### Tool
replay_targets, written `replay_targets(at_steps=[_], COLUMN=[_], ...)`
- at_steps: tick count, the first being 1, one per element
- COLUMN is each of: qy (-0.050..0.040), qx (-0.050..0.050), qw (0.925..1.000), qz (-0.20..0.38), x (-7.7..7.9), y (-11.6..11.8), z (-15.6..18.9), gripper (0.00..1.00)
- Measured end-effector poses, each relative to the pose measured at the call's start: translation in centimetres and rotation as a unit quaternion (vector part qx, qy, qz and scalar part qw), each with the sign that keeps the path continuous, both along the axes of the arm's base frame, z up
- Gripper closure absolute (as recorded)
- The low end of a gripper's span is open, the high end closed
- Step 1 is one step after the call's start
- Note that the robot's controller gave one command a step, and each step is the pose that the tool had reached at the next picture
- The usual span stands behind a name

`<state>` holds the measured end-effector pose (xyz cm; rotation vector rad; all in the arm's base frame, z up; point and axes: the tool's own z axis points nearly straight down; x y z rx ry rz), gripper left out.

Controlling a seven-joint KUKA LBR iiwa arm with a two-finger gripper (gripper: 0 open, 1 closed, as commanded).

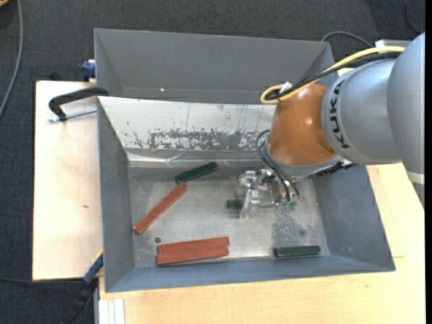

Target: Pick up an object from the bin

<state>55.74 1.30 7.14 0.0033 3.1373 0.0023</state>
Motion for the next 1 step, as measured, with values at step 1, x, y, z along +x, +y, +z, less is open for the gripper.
replay_targets(at_steps=[1], qy=[0.0002], qx=[0.0], qw=[1.0], qz=[0.0], x=[-0.04], y=[0.03], z=[0.02], gripper=[1.0])
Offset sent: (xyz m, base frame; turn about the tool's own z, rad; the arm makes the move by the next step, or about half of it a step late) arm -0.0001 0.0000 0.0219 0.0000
